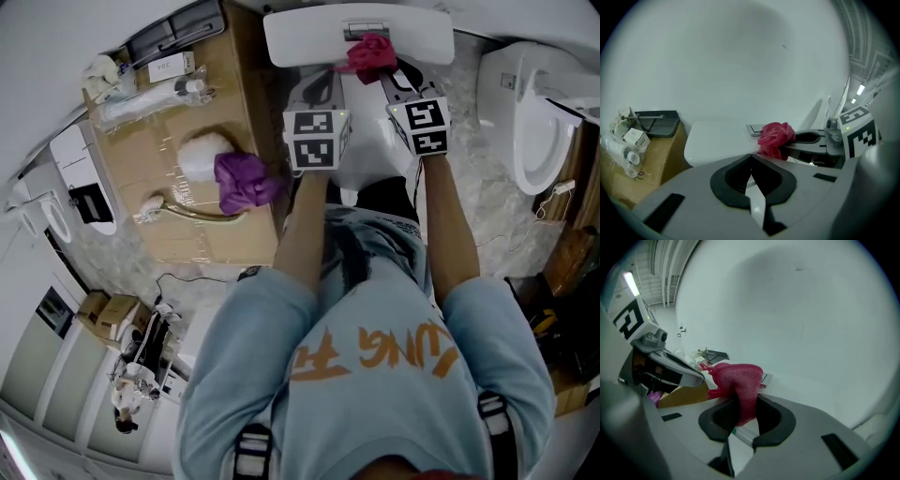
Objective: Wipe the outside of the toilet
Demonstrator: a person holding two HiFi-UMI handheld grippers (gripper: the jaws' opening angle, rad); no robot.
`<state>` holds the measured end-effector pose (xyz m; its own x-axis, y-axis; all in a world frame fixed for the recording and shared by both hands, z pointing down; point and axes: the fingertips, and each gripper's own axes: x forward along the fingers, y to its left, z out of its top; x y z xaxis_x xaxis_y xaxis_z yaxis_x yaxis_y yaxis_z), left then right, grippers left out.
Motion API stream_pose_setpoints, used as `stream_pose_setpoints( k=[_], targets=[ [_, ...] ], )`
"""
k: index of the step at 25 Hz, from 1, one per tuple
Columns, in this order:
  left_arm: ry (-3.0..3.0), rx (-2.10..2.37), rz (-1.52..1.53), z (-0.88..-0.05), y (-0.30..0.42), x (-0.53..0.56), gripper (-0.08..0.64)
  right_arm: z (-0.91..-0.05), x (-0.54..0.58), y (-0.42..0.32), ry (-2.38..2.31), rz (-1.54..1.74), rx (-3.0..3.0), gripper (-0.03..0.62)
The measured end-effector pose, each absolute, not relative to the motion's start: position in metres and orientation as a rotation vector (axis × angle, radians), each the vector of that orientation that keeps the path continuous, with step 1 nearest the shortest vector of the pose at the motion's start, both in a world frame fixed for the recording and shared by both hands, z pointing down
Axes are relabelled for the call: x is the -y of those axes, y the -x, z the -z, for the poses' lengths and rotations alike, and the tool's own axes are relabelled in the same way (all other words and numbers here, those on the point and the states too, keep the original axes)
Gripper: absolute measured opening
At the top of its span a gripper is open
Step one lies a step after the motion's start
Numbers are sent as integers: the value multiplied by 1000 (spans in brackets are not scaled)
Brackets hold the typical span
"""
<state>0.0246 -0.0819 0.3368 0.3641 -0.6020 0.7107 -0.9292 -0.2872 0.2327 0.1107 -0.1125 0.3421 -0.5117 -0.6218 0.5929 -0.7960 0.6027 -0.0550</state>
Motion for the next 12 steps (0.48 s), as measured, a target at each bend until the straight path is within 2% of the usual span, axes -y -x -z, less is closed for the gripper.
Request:
stream_pose_setpoints(
  k=[12],
  targets=[
    [-2069,1266,-729,-336,-79,89,26,-346,118,-186,-1288,-524,2281,98]
  ],
)
